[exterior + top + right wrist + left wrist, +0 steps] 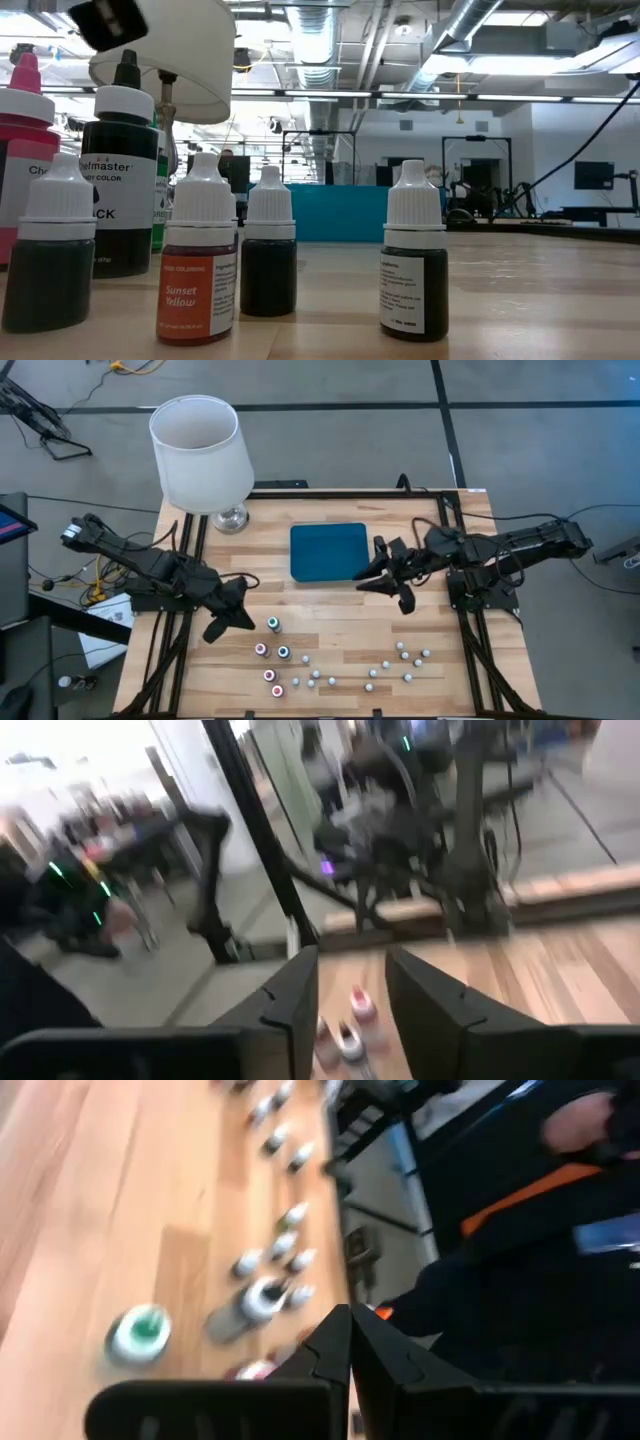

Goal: Pick & Place food coloring
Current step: Put the large green food coloring bottle into the bin

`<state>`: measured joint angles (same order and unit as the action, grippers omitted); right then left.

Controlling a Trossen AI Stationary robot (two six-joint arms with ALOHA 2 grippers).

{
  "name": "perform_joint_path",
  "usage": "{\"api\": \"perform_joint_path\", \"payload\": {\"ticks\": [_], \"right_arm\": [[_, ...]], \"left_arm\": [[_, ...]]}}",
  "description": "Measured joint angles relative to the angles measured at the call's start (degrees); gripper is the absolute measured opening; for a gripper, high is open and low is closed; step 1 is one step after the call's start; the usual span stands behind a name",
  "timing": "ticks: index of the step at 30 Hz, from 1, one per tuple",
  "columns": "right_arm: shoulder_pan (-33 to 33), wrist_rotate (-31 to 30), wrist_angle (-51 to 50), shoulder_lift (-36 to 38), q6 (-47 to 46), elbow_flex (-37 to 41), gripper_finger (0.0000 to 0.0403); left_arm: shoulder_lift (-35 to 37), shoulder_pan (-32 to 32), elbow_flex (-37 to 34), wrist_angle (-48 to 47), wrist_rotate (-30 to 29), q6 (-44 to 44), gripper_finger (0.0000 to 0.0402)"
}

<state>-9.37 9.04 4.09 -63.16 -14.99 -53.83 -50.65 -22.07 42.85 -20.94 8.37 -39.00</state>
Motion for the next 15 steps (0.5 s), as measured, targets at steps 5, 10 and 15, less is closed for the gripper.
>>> {"api": "perform_joint_path", "payload": {"ticks": [5,10,15], "right_arm": [[0.08,-0.02,-2.32,-2.07,0.55,-1.36,0.0128],[0.93,-0.05,-4.70,-2.95,1.53,-1.40,0.0128],[1.05,-0.15,-7.42,-3.92,1.50,-1.26,0.0123]], "left_arm": [[0.00,-3.91,0.00,-4.37,-10.07,0.60,0.0000],[-0.75,-4.68,0.00,-4.67,-15.46,1.11,0.0000],[-3.14,-3.40,0.00,-4.62,-16.05,0.46,0.0001]]}}
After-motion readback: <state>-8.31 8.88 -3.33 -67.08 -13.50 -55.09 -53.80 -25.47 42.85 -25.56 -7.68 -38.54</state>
